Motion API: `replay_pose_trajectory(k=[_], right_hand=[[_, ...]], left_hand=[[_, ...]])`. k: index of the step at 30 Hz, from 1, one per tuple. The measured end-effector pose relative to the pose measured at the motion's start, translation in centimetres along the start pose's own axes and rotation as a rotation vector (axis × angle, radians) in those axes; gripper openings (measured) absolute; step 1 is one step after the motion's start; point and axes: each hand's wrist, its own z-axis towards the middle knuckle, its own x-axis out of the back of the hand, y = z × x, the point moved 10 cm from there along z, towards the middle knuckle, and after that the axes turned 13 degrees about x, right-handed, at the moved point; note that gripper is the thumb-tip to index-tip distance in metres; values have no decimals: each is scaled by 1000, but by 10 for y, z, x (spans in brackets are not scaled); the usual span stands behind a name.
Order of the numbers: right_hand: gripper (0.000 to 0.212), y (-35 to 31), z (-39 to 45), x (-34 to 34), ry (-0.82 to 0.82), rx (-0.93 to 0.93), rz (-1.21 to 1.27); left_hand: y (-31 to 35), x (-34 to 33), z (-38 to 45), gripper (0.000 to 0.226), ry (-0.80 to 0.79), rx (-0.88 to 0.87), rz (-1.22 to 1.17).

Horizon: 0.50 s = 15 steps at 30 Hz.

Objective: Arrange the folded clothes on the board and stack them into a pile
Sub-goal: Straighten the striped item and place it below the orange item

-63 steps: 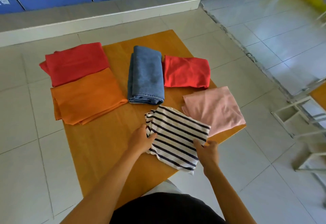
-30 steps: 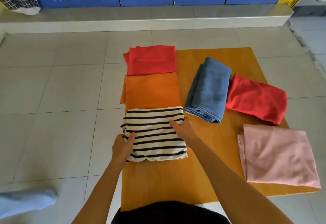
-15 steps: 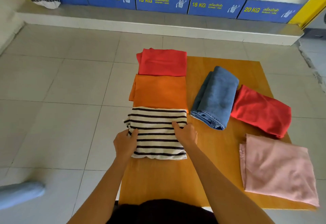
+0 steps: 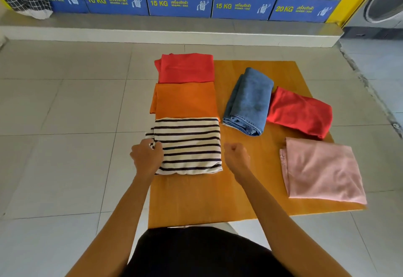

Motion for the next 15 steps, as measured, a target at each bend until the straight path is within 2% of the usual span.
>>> replay_pose_trajectory(k=[3, 6, 9, 15], right_hand=[[31, 6, -25, 7, 4, -3, 55], [34, 13, -39, 14, 22, 0, 97], [32, 18, -44, 30, 57, 2, 135], [27, 28, -41, 72, 157, -8, 216]], left_hand=[[22, -12, -30, 34, -31, -108, -78], [42, -38, -67, 30, -166, -176, -126], [61, -64, -106, 31, -282, -237, -77], [83, -117, -157, 29, -408, -345, 67]])
